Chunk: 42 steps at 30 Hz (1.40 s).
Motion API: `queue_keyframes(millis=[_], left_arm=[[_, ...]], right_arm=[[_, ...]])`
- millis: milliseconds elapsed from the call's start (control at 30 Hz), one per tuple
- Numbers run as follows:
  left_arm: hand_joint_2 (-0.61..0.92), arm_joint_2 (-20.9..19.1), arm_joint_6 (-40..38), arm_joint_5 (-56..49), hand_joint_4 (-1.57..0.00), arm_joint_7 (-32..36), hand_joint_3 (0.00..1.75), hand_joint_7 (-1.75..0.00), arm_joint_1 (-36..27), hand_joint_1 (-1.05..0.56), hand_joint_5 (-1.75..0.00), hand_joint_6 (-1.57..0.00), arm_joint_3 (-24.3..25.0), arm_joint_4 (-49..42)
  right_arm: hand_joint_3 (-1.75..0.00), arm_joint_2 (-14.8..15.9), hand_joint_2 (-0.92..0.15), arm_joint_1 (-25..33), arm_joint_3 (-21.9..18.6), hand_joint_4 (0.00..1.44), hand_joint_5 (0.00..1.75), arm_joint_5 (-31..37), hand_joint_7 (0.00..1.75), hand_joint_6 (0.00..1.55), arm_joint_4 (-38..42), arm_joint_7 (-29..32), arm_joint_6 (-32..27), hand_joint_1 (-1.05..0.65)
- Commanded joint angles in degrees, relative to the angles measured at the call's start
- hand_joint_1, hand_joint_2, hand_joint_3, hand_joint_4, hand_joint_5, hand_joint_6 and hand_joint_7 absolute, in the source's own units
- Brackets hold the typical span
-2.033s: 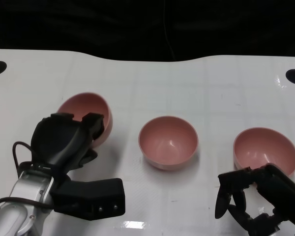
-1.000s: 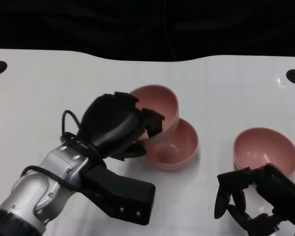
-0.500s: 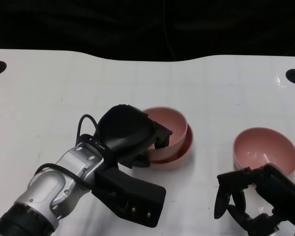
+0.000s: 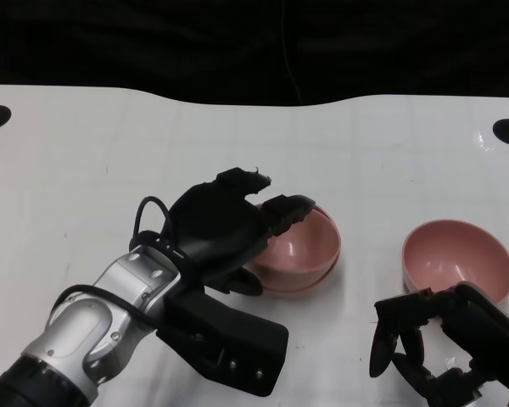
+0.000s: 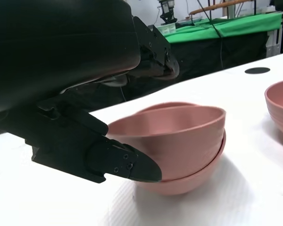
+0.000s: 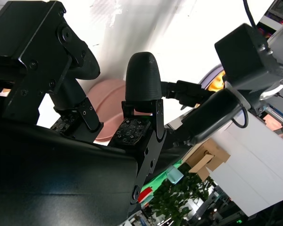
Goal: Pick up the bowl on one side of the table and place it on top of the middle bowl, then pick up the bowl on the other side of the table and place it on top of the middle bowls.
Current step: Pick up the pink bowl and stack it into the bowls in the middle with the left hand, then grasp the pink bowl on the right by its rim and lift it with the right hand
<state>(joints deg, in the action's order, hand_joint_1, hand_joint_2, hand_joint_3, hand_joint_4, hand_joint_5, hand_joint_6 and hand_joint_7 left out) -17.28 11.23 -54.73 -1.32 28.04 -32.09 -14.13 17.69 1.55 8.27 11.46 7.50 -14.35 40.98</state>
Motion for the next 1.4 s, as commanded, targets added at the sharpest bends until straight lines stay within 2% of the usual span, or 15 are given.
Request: queue_keyframes(millis=[33,200,333,367,467,533,700,833,1033,1067,1100,1133,1167,1267,1400], left_arm=[[0.92,-1.8,-0.6,0.5,0.0,-0.2,0.18,0.0,-1.5,-0.7,-0.14,-0.13,1.3,2.6],[0.92,-3.2,-0.8,4.4,-0.01,-1.7,0.17,-0.01,-5.1,-0.67,-0.18,-0.14,4.5,7.5],[0.92,-3.6,-0.6,5.5,-0.01,-1.8,0.17,-0.02,-6.0,-0.67,-0.2,-0.15,5.2,8.6],[0.92,-4.4,1.7,8.1,-0.03,-0.2,0.16,-0.02,-8.0,-0.65,-0.21,-0.17,7.0,9.9],[0.92,-6.4,6.9,13.9,0.0,2.6,0.15,-0.05,-12.9,-0.6,-0.46,-0.25,11.4,13.0],[0.92,-7.2,8.9,16.2,0.0,2.6,0.17,-0.05,-15.6,-0.59,-0.51,-0.26,13.4,14.9],[0.92,-8.5,14.9,21.8,-0.03,3.2,0.18,-0.08,-21.5,-0.5,-0.77,-0.36,17.6,17.3],[0.92,-9.2,19.6,28.3,-0.14,1.9,0.17,-0.14,-27.2,-0.38,-0.89,-0.47,20.7,18.5],[0.91,-8.9,25.6,39.0,-0.49,-0.8,0.23,-0.28,-33.5,-0.15,-1.09,-0.73,23.8,18.7],[0.87,-8.8,26.0,40.1,-0.58,-1.4,0.31,-0.35,-34.5,-0.1,-1.15,-0.81,24.1,18.9],[0.71,-8.7,26.0,40.7,-0.72,-1.9,0.64,-0.51,-35.2,-0.04,-1.22,-0.91,24.3,19.1],[0.59,-8.6,26.0,41.0,-0.77,-2.3,0.87,-0.59,-35.6,-0.02,-1.25,-0.94,24.5,19.3],[0.51,-8.5,26.1,41.1,-0.8,-2.6,1.02,-0.65,-35.8,0.0,-1.27,-0.96,24.7,19.4],[0.45,-8.1,26.1,41.2,-0.82,-3.4,1.12,-0.69,-36.0,0.01,-1.28,-0.96,25.1,19.5],[0.44,-7.6,26.1,41.2,-0.83,-4.1,1.14,-0.7,-36.0,0.01,-1.28,-0.96,25.6,19.5]], right_arm=[[-1.5,0.5,-0.17,0.3,-0.2,0.94,1.71,-0.3,1.14,0.95,-0.8,0.1,-0.4,0.23],[-1.5,0.5,-0.16,0.0,-0.2,0.95,1.72,-0.4,1.14,0.96,-0.1,0.2,0.3,0.25],[-1.5,0.5,-0.16,0.0,-0.3,0.95,1.72,-0.3,1.14,0.96,0.0,0.3,0.3,0.24],[-1.5,0.6,-0.17,0.0,-0.3,0.95,1.71,-0.3,1.14,0.96,0.0,0.3,0.3,0.24],[-1.49,0.7,-0.17,-0.1,-0.4,0.95,1.71,-0.3,1.13,0.96,0.3,0.4,0.6,0.24],[-1.49,0.7,-0.17,-0.2,-0.5,0.95,1.71,-0.1,1.13,0.96,0.4,0.6,0.6,0.24],[-1.48,0.9,-0.17,-0.3,-0.7,0.95,1.72,0.0,1.13,0.96,0.3,0.8,0.3,0.23],[-1.47,1.0,-0.18,-0.2,-1.0,0.94,1.72,0.2,1.13,0.96,-0.3,0.9,-0.5,0.24],[-1.46,0.8,-0.18,-0.4,-1.8,0.94,1.71,0.5,1.12,0.95,-0.4,1.5,-1.0,0.22],[-1.45,0.7,-0.18,-0.5,-2.0,0.94,1.71,0.3,1.12,0.95,-0.2,1.7,-0.9,0.22],[-1.44,0.6,-0.2,-0.7,-2.1,0.92,1.71,0.0,1.11,0.94,0.0,1.7,-0.8,0.22],[-1.42,0.6,-0.22,-0.7,-2.2,0.92,1.71,-0.2,1.1,0.94,0.1,1.8,-0.8,0.21],[-1.41,0.5,-0.23,-0.8,-2.3,0.91,1.71,-0.2,1.1,0.94,0.2,1.8,-0.8,0.21],[-1.39,0.5,-0.24,-0.8,-2.3,0.91,1.72,-0.3,1.1,0.94,0.2,1.8,-0.8,0.21],[-1.39,0.5,-0.24,-0.8,-2.3,0.91,1.72,-0.3,1.1,0.94,0.2,1.8,-0.8,0.21]])
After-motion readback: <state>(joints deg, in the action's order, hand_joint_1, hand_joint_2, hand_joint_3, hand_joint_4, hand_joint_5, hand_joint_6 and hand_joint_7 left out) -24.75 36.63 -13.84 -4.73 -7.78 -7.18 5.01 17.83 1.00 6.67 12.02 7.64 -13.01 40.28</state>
